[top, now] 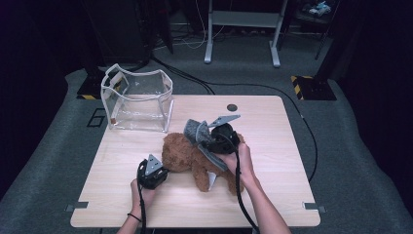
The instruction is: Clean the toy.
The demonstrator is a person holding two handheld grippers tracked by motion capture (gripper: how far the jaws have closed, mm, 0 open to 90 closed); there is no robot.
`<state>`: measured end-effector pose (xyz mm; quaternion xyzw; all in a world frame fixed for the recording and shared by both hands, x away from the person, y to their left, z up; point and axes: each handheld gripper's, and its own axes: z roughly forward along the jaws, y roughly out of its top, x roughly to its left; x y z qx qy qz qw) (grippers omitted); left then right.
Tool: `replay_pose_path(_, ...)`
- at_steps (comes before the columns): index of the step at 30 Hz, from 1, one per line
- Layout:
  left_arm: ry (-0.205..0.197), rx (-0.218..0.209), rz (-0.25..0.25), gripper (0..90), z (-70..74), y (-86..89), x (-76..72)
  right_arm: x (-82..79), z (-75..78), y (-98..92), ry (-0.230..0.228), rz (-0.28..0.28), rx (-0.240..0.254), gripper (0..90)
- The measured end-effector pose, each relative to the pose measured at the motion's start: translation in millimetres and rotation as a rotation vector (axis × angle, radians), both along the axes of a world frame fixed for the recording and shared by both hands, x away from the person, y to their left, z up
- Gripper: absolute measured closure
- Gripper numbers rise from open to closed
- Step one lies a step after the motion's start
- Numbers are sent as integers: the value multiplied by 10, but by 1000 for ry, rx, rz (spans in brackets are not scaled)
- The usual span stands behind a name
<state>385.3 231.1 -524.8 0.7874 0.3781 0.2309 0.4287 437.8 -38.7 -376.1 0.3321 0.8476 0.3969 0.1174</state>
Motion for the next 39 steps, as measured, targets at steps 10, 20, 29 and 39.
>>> replay_pose_path(10, 9, -10, 8, 842, 2, -14, 38, 137, -10, 428, 30, 55, -28, 732)
replay_pose_path(20, 1, 0, 22, 856, 0, -29, 52, 204, -198, 685, 36, 56, -87, 735)
replay_pose_path(29, -1, 17, 37, 888, -7, -52, 58, 209, -304, 664, 27, 31, -120, 741)
replay_pose_path(39, 2, 10, 37, 888, -4, -44, 57, 182, -292, 444, 25, 4, -154, 740)
